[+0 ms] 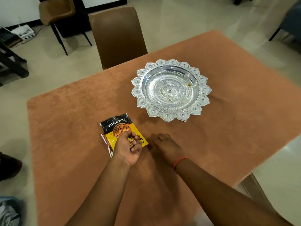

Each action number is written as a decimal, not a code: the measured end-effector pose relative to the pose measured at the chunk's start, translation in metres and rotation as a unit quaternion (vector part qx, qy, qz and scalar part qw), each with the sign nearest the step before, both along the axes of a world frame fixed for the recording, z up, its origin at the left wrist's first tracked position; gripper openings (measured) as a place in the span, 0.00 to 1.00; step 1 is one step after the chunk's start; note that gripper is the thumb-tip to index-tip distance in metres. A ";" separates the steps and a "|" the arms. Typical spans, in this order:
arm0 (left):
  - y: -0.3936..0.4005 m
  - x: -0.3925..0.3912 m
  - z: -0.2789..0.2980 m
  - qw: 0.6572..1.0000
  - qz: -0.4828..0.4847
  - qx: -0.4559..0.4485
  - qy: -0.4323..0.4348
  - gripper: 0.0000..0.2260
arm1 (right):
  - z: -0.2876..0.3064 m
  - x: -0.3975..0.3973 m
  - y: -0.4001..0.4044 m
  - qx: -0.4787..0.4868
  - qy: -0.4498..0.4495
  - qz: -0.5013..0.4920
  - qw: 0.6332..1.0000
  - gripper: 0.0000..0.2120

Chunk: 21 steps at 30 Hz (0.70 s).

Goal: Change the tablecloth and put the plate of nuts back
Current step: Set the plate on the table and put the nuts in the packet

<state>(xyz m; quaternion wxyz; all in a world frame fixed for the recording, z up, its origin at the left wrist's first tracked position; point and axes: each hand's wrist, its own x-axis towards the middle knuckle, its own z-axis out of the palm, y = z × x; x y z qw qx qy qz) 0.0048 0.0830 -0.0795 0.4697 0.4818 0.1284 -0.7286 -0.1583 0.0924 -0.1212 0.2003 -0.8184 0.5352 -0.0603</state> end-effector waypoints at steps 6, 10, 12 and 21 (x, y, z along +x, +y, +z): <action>-0.003 -0.015 0.001 0.999 -0.036 -0.007 -0.026 0.14 | 0.042 0.008 0.024 -0.026 -0.224 -0.116 0.967 0.07; 0.000 -0.032 0.002 0.995 -0.093 -0.014 -0.040 0.13 | 0.079 0.020 0.029 -0.102 -0.226 -0.065 0.967 0.07; 0.003 -0.036 0.005 0.993 -0.116 -0.033 -0.008 0.10 | 0.089 0.024 0.025 -0.095 -0.151 -0.022 0.984 0.06; -0.015 -0.029 0.021 0.987 -0.094 -0.096 0.085 0.11 | 0.121 -0.021 -0.037 -0.142 -0.187 -0.095 0.967 0.07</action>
